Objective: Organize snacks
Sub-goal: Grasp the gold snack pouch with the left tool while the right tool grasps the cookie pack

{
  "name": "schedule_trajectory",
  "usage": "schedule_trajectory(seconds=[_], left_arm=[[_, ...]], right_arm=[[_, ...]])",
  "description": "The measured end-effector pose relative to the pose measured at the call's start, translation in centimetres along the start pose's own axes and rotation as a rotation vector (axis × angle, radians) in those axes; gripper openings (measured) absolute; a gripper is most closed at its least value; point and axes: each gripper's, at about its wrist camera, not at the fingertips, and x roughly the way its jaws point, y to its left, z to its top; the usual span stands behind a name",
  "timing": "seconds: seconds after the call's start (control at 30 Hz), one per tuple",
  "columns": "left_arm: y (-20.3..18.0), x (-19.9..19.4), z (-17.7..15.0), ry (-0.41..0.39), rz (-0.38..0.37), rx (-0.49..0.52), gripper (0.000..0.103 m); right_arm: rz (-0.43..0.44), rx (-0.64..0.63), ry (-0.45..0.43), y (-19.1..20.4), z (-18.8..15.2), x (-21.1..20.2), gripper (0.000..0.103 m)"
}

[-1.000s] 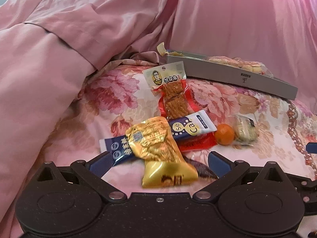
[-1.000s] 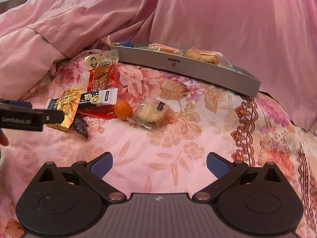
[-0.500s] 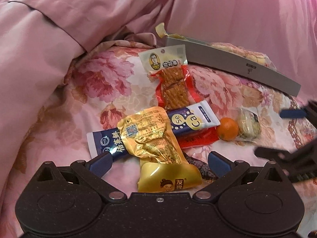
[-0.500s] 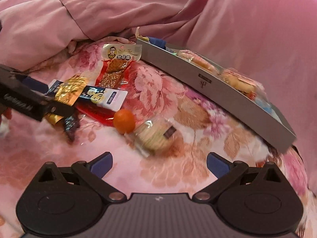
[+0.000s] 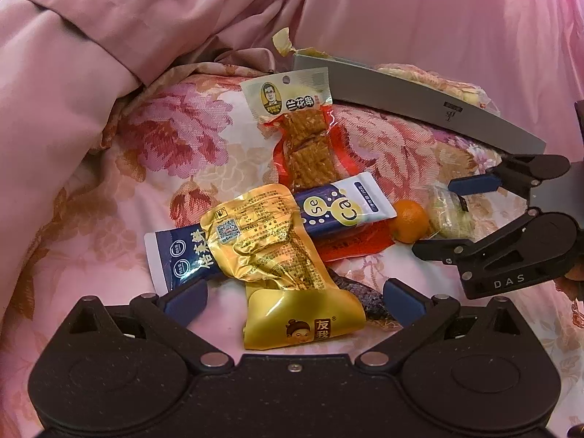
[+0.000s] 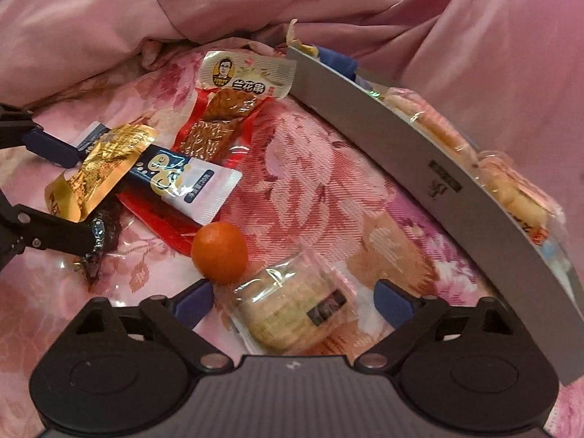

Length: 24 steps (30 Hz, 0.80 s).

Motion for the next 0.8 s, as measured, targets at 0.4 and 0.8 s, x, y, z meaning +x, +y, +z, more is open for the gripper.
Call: schedule_trajectory(seconds=[0.4, 0.8], left_arm=[[-0.2, -0.2, 0.2, 0.010, -0.002, 0.023, 0.078], [-1.8, -1.9, -0.9, 0.055, -0.030, 0.051, 0.055]], right_arm=[[0.035, 0.096, -0.003, 2.6, -1.4, -2.2, 0.073], [-0.030, 0.170, 0.011, 5.8, -2.9, -4.8, 0.067]])
